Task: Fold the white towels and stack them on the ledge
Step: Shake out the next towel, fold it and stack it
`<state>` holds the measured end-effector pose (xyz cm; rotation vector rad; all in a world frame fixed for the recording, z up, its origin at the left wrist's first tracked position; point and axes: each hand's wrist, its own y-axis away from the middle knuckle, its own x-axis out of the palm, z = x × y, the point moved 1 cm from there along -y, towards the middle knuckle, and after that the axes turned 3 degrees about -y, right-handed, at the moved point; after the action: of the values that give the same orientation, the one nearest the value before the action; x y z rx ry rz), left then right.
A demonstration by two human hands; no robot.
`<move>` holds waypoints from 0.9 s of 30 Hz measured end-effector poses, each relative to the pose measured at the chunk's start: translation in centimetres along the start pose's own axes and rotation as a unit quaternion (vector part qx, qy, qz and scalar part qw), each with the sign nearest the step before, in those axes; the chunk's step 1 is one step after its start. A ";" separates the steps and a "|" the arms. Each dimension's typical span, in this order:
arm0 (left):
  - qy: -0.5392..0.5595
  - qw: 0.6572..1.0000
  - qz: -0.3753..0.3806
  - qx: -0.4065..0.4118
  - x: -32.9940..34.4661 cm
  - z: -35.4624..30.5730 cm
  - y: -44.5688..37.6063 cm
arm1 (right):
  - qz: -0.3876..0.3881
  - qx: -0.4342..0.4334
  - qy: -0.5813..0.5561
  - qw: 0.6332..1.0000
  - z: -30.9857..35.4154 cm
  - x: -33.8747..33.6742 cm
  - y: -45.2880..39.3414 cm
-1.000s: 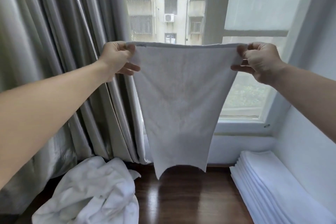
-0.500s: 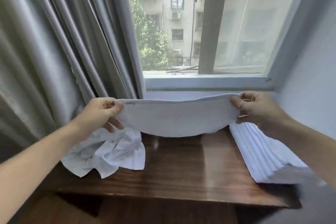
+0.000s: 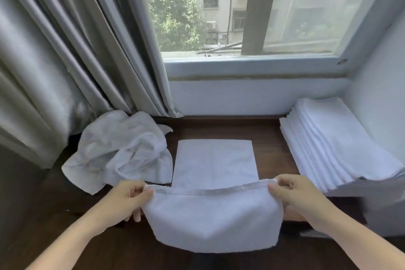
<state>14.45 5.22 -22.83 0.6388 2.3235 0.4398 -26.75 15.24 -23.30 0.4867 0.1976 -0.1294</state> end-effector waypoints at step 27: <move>0.071 0.970 -0.165 -0.167 4.9 2.8 -34.1 | -0.185 0.151 0.113 0.964 -3.9 4.2 -31.6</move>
<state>2.12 -19.78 -43.35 0.0587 2.3522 0.7155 -28.63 -10.89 -41.84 0.7673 0.4972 -0.4763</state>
